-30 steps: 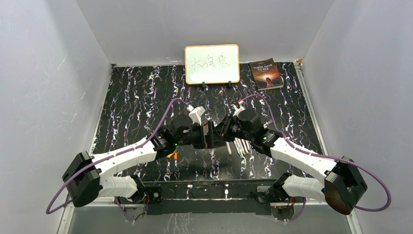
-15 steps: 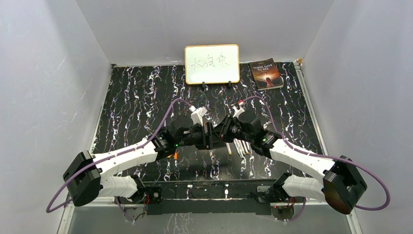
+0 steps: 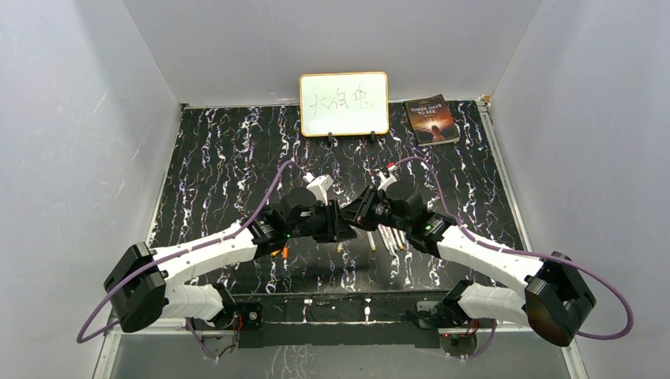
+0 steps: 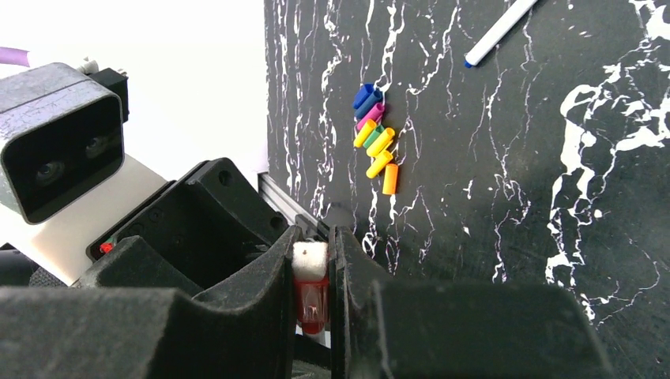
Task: Open the pen caps
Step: Open the pen cap from the pen.
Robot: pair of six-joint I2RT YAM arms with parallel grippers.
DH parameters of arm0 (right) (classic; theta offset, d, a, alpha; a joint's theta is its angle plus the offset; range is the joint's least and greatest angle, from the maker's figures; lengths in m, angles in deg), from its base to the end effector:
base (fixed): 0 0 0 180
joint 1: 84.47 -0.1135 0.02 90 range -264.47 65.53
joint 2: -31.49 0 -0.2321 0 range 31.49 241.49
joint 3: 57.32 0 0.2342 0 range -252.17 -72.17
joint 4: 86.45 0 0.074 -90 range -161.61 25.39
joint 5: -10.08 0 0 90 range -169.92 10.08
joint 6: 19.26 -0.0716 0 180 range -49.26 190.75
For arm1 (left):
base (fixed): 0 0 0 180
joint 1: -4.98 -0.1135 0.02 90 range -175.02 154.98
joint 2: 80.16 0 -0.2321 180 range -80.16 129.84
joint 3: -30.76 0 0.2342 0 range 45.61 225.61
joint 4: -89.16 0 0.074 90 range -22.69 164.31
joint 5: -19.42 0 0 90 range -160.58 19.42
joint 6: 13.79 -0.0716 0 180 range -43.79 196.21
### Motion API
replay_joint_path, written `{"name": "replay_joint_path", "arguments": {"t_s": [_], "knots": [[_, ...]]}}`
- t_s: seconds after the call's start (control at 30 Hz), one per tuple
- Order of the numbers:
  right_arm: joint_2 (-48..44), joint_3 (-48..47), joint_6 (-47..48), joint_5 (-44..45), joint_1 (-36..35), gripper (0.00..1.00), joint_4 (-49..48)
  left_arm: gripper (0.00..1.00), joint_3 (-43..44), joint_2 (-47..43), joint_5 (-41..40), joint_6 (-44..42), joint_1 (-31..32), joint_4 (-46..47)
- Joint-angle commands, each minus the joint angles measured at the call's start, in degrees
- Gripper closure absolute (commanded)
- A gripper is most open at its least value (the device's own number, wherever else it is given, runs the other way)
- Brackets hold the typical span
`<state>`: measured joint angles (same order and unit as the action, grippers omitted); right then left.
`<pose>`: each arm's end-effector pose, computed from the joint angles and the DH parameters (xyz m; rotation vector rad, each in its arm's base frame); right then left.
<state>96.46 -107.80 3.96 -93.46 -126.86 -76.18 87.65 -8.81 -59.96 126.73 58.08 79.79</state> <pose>0.1947 0.2004 0.2051 0.3153 2.2869 1.3590 0.1724 -0.2515 0.2166 0.1862 2.2388 -1.2771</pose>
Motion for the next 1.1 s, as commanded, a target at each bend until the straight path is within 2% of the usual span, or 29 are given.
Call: {"name": "replay_joint_path", "arguments": {"t_s": [0.0, 0.1, 0.13, 0.47, 0.63, 0.8, 1.07], "knots": [[0.1, -1.4, -1.3, 0.4, -3.0, 1.00, -2.1, 0.69, 2.3, 1.3, -4.8, -2.1, -0.5, -2.6], [0.8, -1.9, -1.5, 1.5, -4.5, 1.00, -1.7, 0.88, 3.1, 2.0, -6.1, -2.8, -0.5, -3.3], [0.9, -1.8, -1.6, 1.7, -4.8, 1.00, -1.7, 0.99, 3.7, 2.3, -6.4, -3.2, -0.4, -3.9], [2.0, -4.1, -1.5, 4.2, -5.0, 1.00, 1.7, 1.00, 2.2, 0.7, -6.7, -2.5, -0.4, -4.3], [4.9, -9.4, 0.4, 7.3, -3.8, 1.00, 7.6, 1.00, 1.1, -0.3, -5.6, -2.5, -0.2, -4.7], [7.7, -12.7, 2.3, 7.2, -0.1, 1.00, 9.7, 1.00, 0.3, -2.0, -4.2, -2.6, 0.1, -5.6], [11.4, -15.7, 6.2, 0.8, 9.6, 1.00, 9.8, 1.00, -2.4, -7.1, -3.4, -0.7, 2.3, -9.8]]}}
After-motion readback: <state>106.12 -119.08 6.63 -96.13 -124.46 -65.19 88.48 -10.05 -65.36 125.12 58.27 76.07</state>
